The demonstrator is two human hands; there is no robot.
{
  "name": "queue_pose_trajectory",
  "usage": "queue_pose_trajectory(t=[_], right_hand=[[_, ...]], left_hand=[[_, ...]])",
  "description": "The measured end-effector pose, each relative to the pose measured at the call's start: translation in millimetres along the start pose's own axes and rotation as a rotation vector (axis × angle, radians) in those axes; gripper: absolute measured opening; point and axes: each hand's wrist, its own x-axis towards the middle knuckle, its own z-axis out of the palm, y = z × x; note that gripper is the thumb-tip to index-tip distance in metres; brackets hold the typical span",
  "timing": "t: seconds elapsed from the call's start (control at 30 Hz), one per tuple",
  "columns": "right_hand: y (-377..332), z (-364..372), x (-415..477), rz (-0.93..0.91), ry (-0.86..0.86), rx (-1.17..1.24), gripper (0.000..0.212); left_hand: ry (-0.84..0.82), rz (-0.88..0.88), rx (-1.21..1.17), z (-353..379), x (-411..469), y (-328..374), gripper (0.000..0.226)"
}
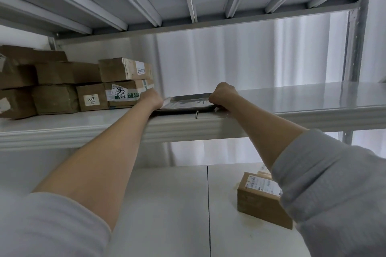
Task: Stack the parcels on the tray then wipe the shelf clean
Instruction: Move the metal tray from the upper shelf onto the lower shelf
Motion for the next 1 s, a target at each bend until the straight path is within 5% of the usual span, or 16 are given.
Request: queue_pose_trajectory(t=[0.3,0.5,0.7,1.0], right_hand=[[6.0,-17.9,-31.3,-0.005,0.05,0.076,0.011],[21.5,-38.0,-58.2,0.015,0.107,0.125,0.027],[30.9,-52.4,-91.5,0.017,0.109,0.207,0.005],[61.7,-49.9,-164.1,-0.062,0.05,0.485,0.026]], left_hand=[[0.112,-0.008,-0.048,-9.1,-38.0,0.8,0.027],[0.181,-0.063,-0.186,-18.0,-80.3,7.2,0.025],[0.212,-0.131,-0.324,-24.8,-129.3,15.5,0.026],[0.139,-0.276,-0.445,-14.1,-195.7,-6.5,0.022]])
